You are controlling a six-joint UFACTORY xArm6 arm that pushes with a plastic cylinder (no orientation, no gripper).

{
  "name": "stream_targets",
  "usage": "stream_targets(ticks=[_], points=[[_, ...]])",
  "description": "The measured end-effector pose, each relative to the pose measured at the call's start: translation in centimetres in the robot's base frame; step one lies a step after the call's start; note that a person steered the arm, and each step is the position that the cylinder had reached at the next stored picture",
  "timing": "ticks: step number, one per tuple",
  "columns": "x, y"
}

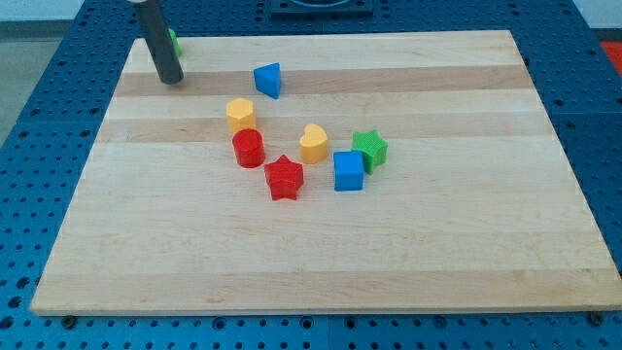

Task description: Keep the yellow hexagon at the bottom of the blue triangle

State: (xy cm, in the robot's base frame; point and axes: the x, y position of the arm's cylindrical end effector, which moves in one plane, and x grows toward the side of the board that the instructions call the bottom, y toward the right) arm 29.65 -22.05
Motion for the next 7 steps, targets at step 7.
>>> stream_targets(ticks=[7], points=[[8.7, 11.1]])
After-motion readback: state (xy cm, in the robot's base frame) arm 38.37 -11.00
